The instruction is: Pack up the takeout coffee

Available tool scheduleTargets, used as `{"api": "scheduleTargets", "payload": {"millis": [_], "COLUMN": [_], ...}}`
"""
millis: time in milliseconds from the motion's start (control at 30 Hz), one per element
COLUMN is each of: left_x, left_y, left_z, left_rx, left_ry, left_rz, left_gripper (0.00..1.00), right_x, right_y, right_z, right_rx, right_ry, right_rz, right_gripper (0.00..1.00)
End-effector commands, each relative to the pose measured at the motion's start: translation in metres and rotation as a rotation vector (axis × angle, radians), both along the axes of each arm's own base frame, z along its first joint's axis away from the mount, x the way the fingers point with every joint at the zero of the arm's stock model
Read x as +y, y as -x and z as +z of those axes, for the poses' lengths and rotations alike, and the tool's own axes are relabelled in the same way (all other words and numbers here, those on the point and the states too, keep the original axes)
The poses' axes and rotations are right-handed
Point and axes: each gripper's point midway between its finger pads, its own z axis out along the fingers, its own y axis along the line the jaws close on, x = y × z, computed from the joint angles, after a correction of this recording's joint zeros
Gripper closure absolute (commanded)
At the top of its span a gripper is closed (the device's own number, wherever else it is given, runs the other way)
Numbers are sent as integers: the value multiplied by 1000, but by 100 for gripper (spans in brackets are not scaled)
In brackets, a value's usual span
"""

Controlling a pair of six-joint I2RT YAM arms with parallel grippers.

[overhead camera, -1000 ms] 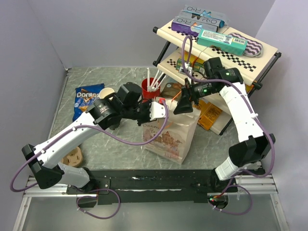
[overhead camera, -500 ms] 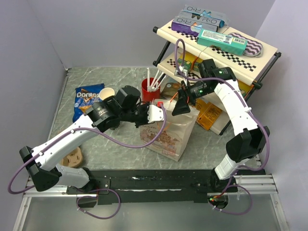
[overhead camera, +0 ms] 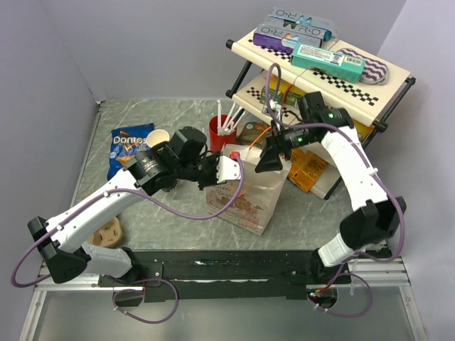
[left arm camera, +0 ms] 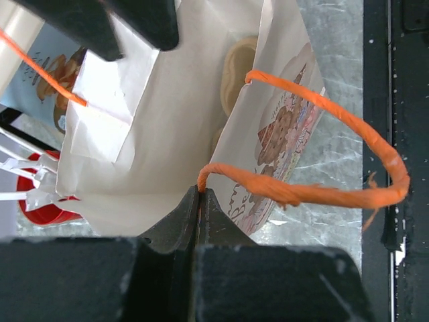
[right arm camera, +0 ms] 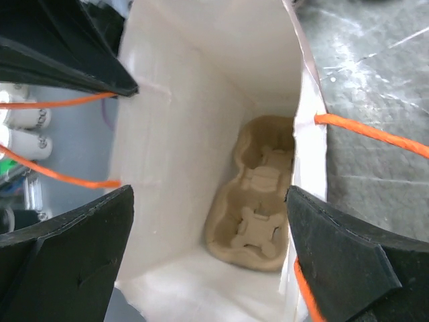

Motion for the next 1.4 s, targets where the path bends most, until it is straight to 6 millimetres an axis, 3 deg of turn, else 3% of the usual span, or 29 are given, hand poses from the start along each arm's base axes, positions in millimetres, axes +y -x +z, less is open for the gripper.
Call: {"api": "scheduleTargets", "payload": {"millis": [0, 100, 433, 733, 1033, 1333, 1367], "left_x": [-3, -4, -4, -2, -1, 3, 4], "left_y": [5, 5, 3, 0, -1, -3, -6], "left_z": [17, 23, 21, 19, 21, 25, 27], "left_rx": [26, 41, 69, 69, 75, 42, 34], "left_ry": [63, 85, 84, 81, 84, 84, 85], "left_rz": [-26, -35, -36, -26, -27, -20, -6], "left_gripper": [99, 99, 99, 99, 99, 99, 99], "right_x": [0, 3, 14, -8, -2, -18, -18], "right_y": [-10, -11, -18, -53, -43, -52, -45], "right_z": [15, 14, 46, 14, 19, -2, -10], "right_rx": [-194, -208, -295, -483, -719, -837, -805], "right_ry": [-69, -108, -246, -43, -38, 142, 157], "right_rz": [-74, -103, -111, -250, -166, -94, -61], "right_gripper": [0, 0, 0, 0, 0, 0, 0]}}
